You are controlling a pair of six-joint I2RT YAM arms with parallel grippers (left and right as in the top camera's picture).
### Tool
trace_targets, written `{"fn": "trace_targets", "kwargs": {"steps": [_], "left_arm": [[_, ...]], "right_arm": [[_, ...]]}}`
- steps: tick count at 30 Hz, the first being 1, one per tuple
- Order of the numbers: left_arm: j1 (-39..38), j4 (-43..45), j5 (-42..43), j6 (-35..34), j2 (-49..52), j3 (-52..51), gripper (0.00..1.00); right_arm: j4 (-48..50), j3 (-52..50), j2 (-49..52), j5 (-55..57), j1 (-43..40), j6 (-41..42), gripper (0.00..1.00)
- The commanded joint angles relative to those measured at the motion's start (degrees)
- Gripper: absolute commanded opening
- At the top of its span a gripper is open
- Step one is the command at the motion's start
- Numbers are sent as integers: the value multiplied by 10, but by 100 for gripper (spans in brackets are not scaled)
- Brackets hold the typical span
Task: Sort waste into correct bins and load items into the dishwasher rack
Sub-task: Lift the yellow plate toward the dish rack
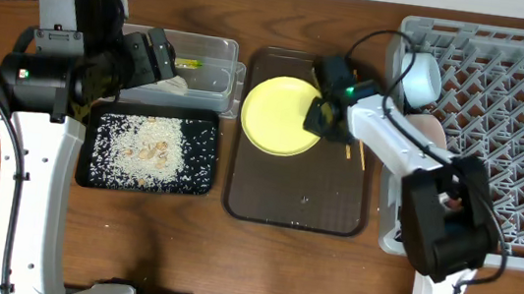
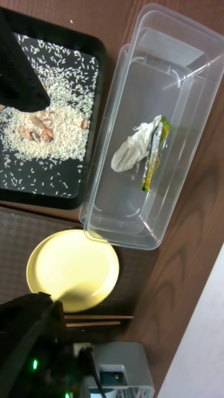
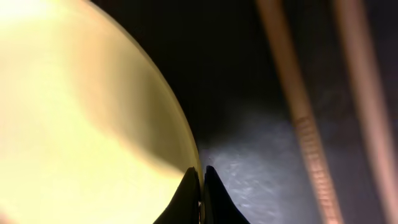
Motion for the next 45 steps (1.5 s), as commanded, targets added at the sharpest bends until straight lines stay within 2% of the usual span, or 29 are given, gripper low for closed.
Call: {"fn": "trace_targets", "kwargs": {"steps": [1, 5, 10, 15, 19, 34, 45], "left_arm": [[2, -1, -5, 5, 1, 7, 96], [2, -1, -5, 5, 1, 7, 96], [2, -1, -5, 5, 1, 7, 96], [2, -1, -5, 5, 1, 7, 96], [2, -1, -5, 5, 1, 7, 96], [2, -1, -5, 5, 1, 7, 96], [2, -1, -5, 5, 1, 7, 96]], "right_arm": [[-4, 52, -89, 12, -29, -99, 1], [-19, 81, -180, 93, -61, -154, 1], [-28, 81, -283, 290, -113, -308, 1], [-32, 81, -306, 433, -166, -419, 1], [-31, 73, -290, 437, -198, -492, 1], [39, 69, -141, 496, -247, -579, 1], [71, 69, -108, 495, -262, -584, 1]]}}
